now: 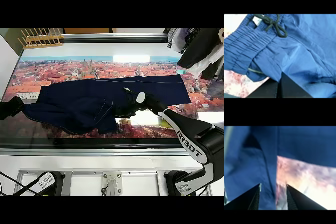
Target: Fold the clothes and pants, and hang the long-sleeved shirts on hangers.
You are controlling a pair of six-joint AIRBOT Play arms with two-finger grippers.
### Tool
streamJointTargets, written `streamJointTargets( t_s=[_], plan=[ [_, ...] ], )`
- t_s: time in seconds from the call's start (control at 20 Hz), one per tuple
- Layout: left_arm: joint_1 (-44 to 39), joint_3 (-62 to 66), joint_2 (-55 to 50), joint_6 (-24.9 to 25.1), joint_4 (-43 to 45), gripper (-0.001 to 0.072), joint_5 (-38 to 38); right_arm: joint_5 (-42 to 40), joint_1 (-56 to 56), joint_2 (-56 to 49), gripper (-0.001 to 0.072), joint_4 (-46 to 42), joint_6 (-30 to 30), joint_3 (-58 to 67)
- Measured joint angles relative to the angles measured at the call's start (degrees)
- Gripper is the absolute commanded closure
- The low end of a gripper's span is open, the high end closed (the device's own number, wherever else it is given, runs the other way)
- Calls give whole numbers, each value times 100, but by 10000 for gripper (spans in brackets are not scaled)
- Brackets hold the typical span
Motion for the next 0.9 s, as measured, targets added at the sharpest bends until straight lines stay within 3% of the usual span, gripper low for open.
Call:
streamJointTargets(
  t_s=[0.5, 0.55, 0.6, 0.65, 0.7, 0.9],
  plan=[
    [0, 0, 0, 0, -13, 696, -127, -800, 216, -221, 386, 201, 275, 13],
    [0, 0, 0, 0, -13, 697, -129, -826, 232, -247, 535, 249, 280, 15],
    [0, 0, 0, 0, -13, 697, -131, -839, 251, -280, 637, 273, 297, 15],
    [0, 0, 0, 0, -13, 697, -133, -833, 264, -302, 643, 299, 297, 13],
    [0, 0, 0, 0, -13, 697, -136, -833, 271, -308, 706, 315, 295, 15],
    [0, 28, 0, 0, -11, 697, -149, -568, -31, -39, 706, -28, 293, 107]
  ],
)
